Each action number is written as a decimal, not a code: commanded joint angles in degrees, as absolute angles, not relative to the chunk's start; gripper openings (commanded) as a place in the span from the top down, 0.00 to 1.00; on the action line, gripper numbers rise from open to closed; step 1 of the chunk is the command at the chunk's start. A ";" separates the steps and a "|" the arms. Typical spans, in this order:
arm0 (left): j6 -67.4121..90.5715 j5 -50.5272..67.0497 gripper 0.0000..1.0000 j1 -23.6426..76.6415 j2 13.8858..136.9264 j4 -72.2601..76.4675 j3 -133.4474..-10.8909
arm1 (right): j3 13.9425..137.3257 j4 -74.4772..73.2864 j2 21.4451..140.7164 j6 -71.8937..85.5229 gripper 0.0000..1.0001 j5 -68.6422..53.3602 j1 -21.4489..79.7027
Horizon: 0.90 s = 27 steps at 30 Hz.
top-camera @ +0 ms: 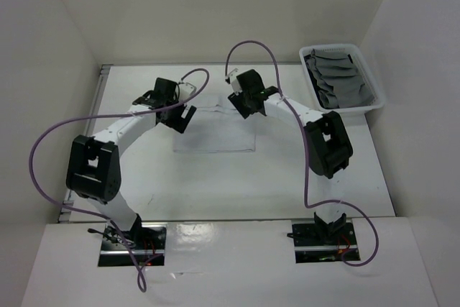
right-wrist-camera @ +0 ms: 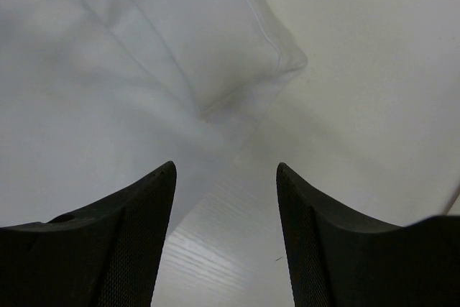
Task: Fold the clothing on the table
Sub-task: Flatten the skirt out
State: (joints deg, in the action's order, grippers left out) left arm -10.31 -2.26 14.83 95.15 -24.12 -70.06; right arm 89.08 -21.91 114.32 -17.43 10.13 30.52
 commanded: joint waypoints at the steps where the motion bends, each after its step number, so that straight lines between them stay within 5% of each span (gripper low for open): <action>1: -8.36 -3.34 0.06 14.06 98.43 -23.20 -71.36 | 87.37 -21.27 111.80 -17.58 0.37 10.72 30.67; 8: -1.76 -2.21 0.06 14.06 109.40 -24.25 -82.42 | 88.15 -22.32 115.31 -15.21 0.25 9.58 30.67; 14: 1.93 3.16 0.01 14.06 115.56 -27.42 -90.61 | 92.89 -22.32 119.70 -13.89 0.01 8.70 30.67; 27: 3.78 2.20 0.01 14.06 126.02 -33.13 -95.88 | 96.24 -26.01 127.79 -12.66 0.01 1.50 30.06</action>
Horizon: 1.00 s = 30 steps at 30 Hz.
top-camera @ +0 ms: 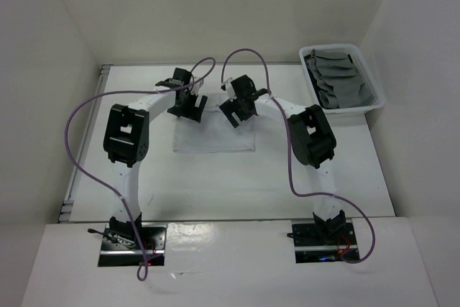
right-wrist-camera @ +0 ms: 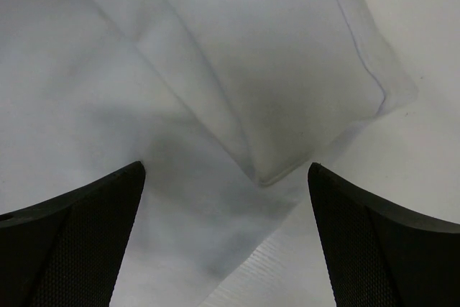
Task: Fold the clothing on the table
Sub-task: Flatten the skirt out
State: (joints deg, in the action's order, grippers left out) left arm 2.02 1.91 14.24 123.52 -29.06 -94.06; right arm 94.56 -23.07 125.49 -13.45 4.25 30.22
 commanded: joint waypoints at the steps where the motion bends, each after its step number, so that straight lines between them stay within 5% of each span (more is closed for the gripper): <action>1: 3.78 2.20 0.01 14.06 126.64 -35.14 -95.89 | 96.85 -26.54 127.79 -12.66 0.01 1.49 30.06; 13: 1.58 3.24 0.00 14.06 128.50 -44.11 -91.15 | 92.21 -35.15 122.88 -11.60 0.01 -3.96 30.06; 30: -0.61 6.41 0.00 16.35 112.60 -49.39 -78.13 | 82.27 -38.06 107.41 -11.60 0.01 -2.81 30.06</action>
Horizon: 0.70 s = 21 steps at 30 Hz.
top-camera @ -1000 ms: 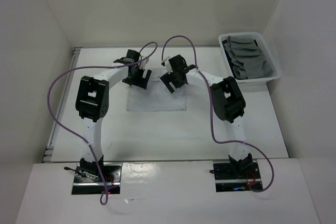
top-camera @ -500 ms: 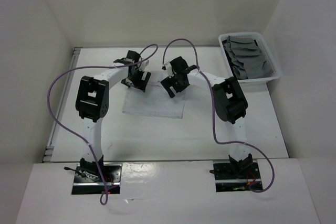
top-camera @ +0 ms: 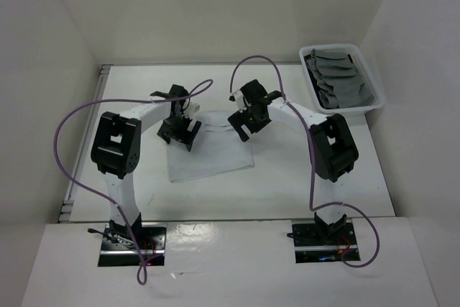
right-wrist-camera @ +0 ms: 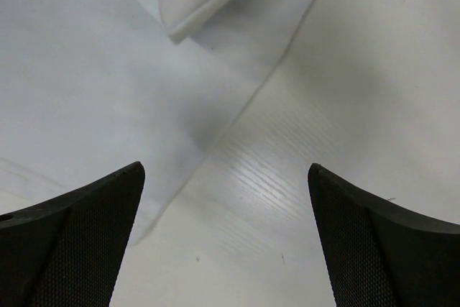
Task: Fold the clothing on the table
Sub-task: Flatten the skirt out
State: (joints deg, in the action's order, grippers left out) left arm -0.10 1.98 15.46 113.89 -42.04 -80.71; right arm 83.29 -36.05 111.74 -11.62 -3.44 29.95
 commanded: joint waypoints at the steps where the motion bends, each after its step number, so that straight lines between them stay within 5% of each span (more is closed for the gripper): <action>1: -0.62 7.29 0.00 16.35 111.63 -49.92 -78.13 | 82.27 -38.06 106.79 -11.60 0.01 -2.81 30.06; 9: -2.99 11.34 0.00 11.10 96.79 -50.55 -83.67 | 85.34 -37.89 103.71 -13.44 0.01 3.58 35.75; 21: 1.58 9.40 0.00 -5.00 78.31 -37.44 -76.12 | 93.69 -26.90 119.61 -18.62 0.06 17.57 44.91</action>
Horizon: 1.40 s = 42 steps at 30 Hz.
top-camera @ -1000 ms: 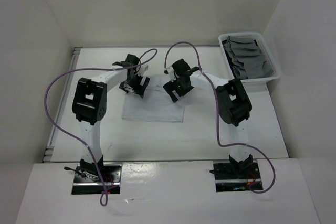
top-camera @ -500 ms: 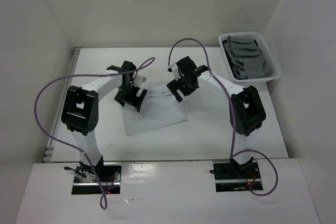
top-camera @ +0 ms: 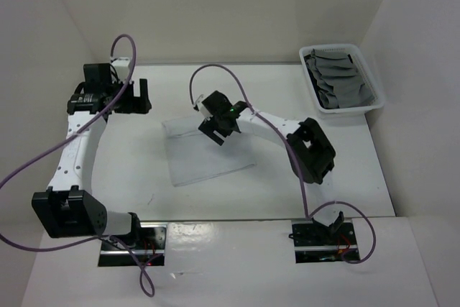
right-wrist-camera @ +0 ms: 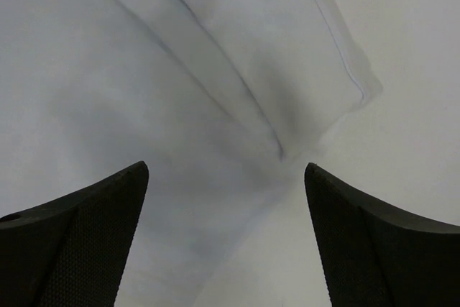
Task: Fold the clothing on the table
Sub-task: Flatten the skirt out
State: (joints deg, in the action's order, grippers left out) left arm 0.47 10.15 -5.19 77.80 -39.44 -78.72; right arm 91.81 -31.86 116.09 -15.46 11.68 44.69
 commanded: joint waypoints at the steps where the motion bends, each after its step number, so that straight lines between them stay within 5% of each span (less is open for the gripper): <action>1: 1.58 9.40 0.00 -5.01 78.31 -37.44 -75.59 | 93.69 -25.85 121.62 -19.42 0.10 19.06 44.91; 16: 0.00 12.39 0.00 -7.56 82.61 -35.60 -70.06 | 100.99 -23.82 127.70 -20.82 0.16 17.14 44.38; 26: -1.76 12.39 0.00 -7.56 82.62 -35.07 -68.91 | 98.53 -23.29 129.38 -20.83 0.42 17.75 44.38; 37: -4.04 14.77 0.00 -7.56 82.62 -36.12 -67.85 | 96.07 -29.36 129.29 -17.50 1.00 14.85 43.07; 42: -5.09 16.52 0.00 -7.56 82.62 -36.12 -67.32 | 89.93 -30.50 124.81 -16.44 1.00 14.33 42.54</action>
